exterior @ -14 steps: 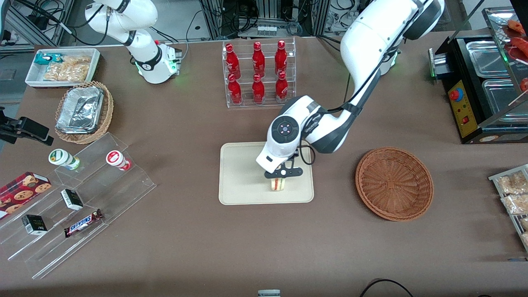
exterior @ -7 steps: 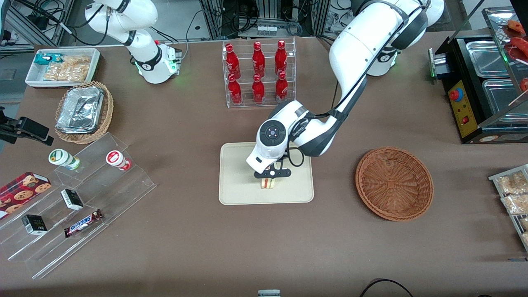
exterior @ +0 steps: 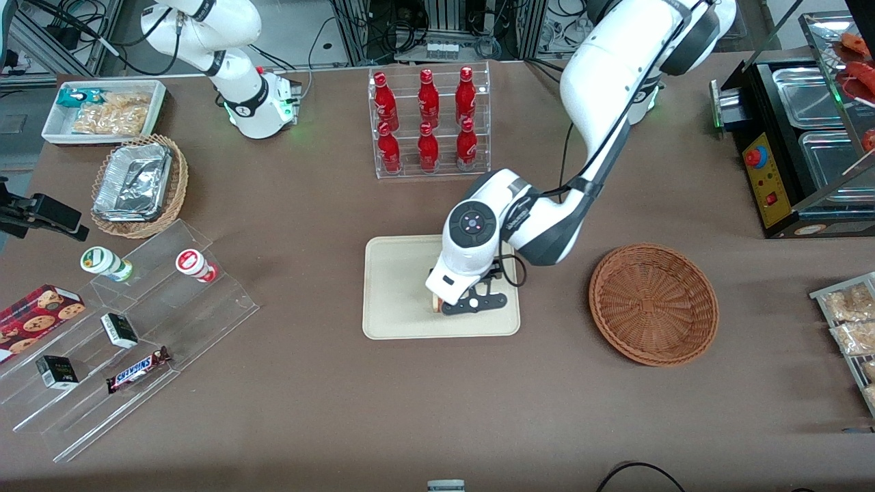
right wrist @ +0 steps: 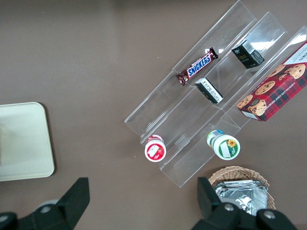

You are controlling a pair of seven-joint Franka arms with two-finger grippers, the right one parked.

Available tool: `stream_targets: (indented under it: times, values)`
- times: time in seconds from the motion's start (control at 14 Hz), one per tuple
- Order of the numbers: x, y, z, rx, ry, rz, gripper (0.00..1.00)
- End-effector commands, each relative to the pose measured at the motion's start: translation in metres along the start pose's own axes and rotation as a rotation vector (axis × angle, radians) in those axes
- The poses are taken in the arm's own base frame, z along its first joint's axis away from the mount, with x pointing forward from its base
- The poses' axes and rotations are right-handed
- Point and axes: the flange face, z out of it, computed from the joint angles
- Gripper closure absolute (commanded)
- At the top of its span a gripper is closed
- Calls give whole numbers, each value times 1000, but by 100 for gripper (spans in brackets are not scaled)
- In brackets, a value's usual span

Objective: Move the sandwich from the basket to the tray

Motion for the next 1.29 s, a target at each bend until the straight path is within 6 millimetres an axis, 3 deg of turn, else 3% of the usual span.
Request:
stream_targets:
  times: [0.0, 0.14, 0.29, 0.64, 0.71, 0.93, 1.21]
  values:
    - [17, -38, -57, 33, 76, -62, 0]
    - [34, -85, -83, 68, 83, -115, 0]
    - [53, -145, -117, 76, 68, -98, 0]
    - [67, -292, -202, 83, -100, 85, 0]
    - [63, -312, -216, 77, -126, 97, 0]
    - [47, -358, -253, 92, -161, 72, 0]
    - [22, -370, -289, 124, -166, 69, 0]
